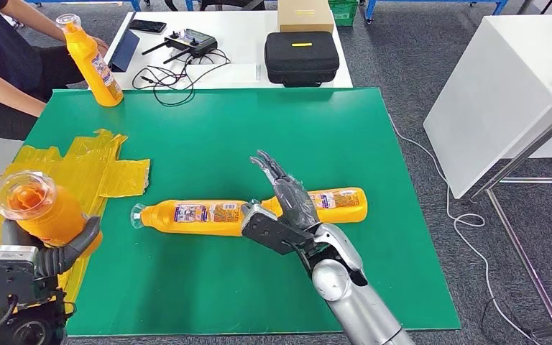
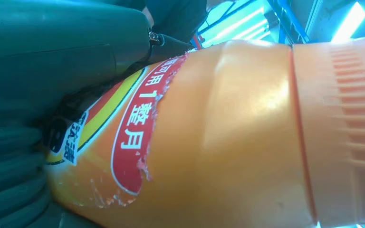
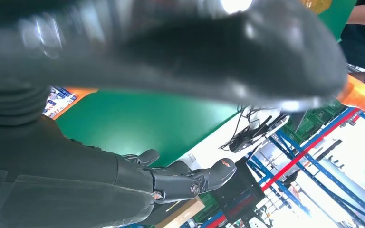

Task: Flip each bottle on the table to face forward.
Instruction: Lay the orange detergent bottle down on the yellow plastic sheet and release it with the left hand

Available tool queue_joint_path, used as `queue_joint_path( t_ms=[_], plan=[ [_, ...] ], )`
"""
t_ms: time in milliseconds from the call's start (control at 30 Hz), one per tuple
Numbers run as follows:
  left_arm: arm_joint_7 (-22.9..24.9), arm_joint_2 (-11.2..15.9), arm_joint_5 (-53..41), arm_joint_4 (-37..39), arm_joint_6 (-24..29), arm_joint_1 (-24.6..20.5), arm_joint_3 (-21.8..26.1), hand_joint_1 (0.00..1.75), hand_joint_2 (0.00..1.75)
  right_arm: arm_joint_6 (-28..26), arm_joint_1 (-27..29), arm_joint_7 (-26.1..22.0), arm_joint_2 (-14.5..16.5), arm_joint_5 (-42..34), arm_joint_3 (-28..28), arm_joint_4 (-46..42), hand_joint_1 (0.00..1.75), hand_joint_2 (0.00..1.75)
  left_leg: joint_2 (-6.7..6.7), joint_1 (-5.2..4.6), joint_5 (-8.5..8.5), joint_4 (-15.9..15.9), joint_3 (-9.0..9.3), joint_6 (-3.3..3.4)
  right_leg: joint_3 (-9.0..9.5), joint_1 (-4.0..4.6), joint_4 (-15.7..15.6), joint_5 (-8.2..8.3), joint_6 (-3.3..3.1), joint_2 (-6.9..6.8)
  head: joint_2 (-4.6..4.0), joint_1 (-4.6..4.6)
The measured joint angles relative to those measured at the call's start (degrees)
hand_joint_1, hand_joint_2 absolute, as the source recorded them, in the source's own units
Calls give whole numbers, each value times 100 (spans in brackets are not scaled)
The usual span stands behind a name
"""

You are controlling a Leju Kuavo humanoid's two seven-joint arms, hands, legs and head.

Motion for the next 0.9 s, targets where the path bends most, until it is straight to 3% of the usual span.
queue_joint_path(
  t_ms=[533,600,700,767,833,900],
  plan=[
    [-4,42,-63,100,48,-80,51,175,175,-1,2,-10,-44,-8,-1,0,0,0,1,0,1,0,0,-1,0,0,1,0,0,0,1,1],
    [70,95,-765,251,693,-163,61,175,175,1,-3,-44,-70,-67,1,1,0,0,0,0,0,0,-3,-1,-1,-1,1,0,0,0,0,2],
    [472,306,-4364,1497,2363,-669,465,175,175,38,-285,-398,-125,-514,121,288,0,0,0,0,3,0,-4,-2,-1,-1,1,1,0,-1,1,2],
    [1203,450,-6280,2896,2665,-1028,657,175,175,58,-600,-656,-144,-808,339,679,0,0,0,0,7,0,-5,-2,-2,0,3,2,-1,0,0,2],
    [1994,597,-6653,3772,2678,-1141,377,175,175,79,-754,-730,-132,-882,513,903,0,0,1,-1,8,0,-12,-2,-7,-1,4,1,-1,0,0,2],
    [2307,720,-6494,4128,2680,-1162,53,175,175,110,-830,-763,-121,-897,591,1001,0,0,1,-2,7,0,-15,-2,-9,-3,3,1,-1,0,1,2]
  ],
)
